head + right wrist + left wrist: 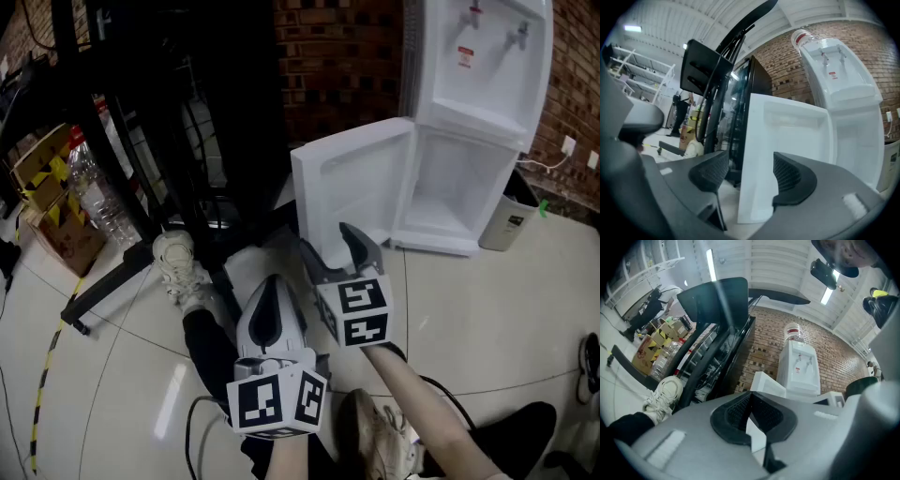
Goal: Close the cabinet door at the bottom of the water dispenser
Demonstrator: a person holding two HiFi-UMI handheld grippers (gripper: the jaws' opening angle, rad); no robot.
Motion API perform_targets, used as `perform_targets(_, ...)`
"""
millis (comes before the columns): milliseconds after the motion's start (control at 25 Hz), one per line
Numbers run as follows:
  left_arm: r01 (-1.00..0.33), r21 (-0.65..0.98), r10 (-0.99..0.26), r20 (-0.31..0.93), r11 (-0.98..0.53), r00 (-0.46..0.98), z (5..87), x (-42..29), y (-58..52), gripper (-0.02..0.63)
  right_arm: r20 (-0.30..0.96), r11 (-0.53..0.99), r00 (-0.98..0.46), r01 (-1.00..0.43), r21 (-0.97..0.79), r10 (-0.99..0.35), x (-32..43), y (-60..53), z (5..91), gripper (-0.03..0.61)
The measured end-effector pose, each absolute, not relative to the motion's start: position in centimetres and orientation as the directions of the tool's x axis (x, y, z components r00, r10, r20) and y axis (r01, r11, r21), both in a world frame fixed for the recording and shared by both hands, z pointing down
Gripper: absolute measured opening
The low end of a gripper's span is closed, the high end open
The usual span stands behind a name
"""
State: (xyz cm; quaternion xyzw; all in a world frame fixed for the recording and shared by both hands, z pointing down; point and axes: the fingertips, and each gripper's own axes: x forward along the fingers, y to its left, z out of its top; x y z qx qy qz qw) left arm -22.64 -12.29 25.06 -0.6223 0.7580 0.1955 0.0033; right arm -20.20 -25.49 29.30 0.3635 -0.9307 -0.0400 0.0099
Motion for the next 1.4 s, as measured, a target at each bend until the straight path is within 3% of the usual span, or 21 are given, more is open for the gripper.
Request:
perform_targets(240, -0.928, 0.329, -0.945, -0.209, 0.172, -0.25, 25.5, -23.5, -12.2, 0.011, 0.034, 0.679, -0.679, -0.734, 0.017, -0.734, -21.7, -28.2, 30.7, 0.274)
perform_targets(480, -0.911, 0.374, -0.951, -0.177, 0.173, -0.253, 26.2, -24.4, -12.6, 0.011, 0.041, 0.647, -0.646, -0.757, 0.089, -0.762, -23.3, -29.0, 31.6, 0.186)
perform_targets(720, -0.919, 0.352, -0.956, -0.16, 0.176, -0.244, 26.5, -24.2, -13.1, 0.011, 0.038, 0.636, -0.636, -0.765, 0.096, -0.771, -22.2, -28.3, 31.6, 0.181)
perform_targets(1080, -0.945, 0.282, -0.975, -0.098, 0.163, -0.198, 28.5, -23.0, -14.8, 0.011, 0.033, 0.609, -0.61, -0.783, 0.129, -0.791, -16.3, -24.5, 31.6, 0.185)
perform_targets(1400, -0.96, 0.255, -0.988, -0.068, 0.118, -0.14, 29.9, -21.0, -15.3, 0.011, 0.024, 0.449, -0.455, -0.868, 0.212, -0.89, -6.8, -21.6, 31.8, 0.17)
